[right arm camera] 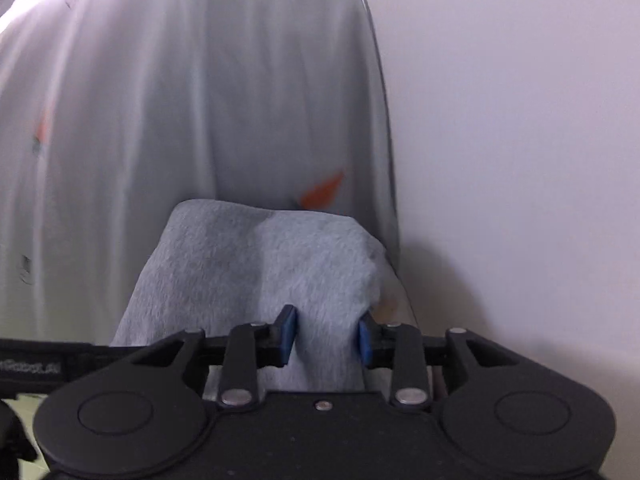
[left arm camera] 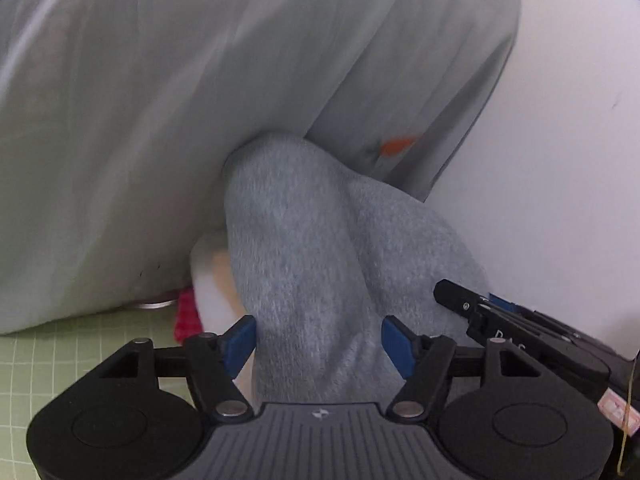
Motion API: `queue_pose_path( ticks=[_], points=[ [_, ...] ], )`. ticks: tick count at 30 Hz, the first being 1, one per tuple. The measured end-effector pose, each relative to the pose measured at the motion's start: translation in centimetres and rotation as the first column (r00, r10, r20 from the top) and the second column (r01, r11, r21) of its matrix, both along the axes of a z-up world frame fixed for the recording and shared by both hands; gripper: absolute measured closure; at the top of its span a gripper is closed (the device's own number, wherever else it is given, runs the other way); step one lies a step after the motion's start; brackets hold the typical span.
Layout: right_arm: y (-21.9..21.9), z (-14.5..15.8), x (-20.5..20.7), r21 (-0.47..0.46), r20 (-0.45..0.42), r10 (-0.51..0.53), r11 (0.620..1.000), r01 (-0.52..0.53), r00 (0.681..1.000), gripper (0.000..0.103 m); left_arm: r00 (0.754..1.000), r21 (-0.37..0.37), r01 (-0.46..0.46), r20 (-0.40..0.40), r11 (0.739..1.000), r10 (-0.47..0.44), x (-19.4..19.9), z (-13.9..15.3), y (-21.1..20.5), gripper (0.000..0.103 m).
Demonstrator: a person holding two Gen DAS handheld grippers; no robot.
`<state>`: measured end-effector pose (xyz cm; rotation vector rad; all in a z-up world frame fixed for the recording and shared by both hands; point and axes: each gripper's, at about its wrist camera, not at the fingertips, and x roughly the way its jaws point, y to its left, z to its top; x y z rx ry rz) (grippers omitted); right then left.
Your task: Fold clothes
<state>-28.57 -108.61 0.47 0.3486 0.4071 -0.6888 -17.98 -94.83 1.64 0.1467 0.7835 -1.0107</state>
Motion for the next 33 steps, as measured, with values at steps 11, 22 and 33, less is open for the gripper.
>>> queue_pose_path(
  ticks=[11, 22, 33],
  points=[
    [1.8, -4.8, -1.3, -0.021, -0.132, 0.004, 1.000, -0.007, 0.991, 0.044, 1.000, -0.024, -0.008, -0.002, 1.000, 0.008, -0.1, -3.5, 0.1, 0.022],
    [9.0, -2.9, -7.5, 0.008, -0.164, -0.045, 0.999, 0.047, 0.986, 0.019, 0.996, -0.047, -0.090, 0.010, 0.995, 0.091, -3.7, -1.2, 12.2, 0.011],
    [19.7, 0.3, -14.5, -0.025, -0.104, -0.098, 0.995, 0.096, 0.990, 0.002, 0.994, -0.027, -0.051, 0.099, 0.998, 0.053, -10.6, 0.7, 22.0, 0.000]
  ],
)
